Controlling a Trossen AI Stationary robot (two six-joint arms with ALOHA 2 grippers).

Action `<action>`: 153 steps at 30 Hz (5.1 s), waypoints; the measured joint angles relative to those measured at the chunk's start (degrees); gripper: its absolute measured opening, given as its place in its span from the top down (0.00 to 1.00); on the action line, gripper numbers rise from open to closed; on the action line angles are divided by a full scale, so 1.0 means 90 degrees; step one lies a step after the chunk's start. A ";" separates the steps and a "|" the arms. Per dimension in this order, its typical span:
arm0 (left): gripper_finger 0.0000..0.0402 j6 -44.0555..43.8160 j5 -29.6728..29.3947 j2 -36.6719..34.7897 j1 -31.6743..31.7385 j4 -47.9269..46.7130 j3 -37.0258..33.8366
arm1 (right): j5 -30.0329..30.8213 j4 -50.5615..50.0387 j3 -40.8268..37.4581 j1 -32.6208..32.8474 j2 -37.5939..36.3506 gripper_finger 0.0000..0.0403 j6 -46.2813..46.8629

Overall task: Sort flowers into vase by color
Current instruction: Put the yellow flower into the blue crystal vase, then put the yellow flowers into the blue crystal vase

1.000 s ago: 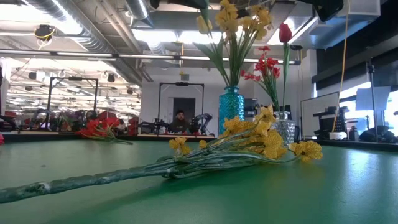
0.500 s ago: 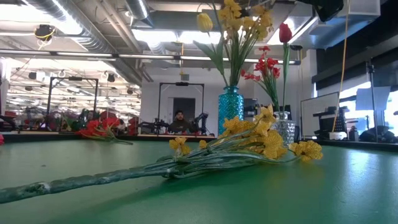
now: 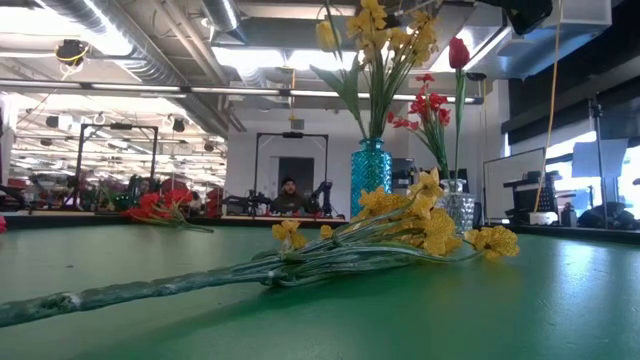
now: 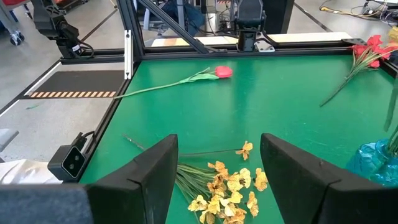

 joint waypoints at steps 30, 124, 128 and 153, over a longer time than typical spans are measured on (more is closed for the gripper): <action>1.00 -0.0282 0.0703 0.0927 0.0492 0.0226 -0.0107 | -0.0001 0.0067 -0.0002 0.0000 0.0638 0.44 0.0107; 0.42 -0.5965 0.2944 0.3859 -0.2226 -0.0653 -0.0103 | 0.0022 0.0103 -0.0002 0.0000 0.0636 0.44 0.0192; 0.42 -0.5965 0.2943 0.3859 -0.2238 -0.0586 -0.0103 | 0.0022 0.0102 -0.0002 0.0000 0.0636 0.44 0.0192; 0.80 -0.5615 0.2585 0.4178 -0.2033 -0.1280 0.0193 | 0.0024 0.0093 0.0000 0.0000 0.0634 0.44 0.0214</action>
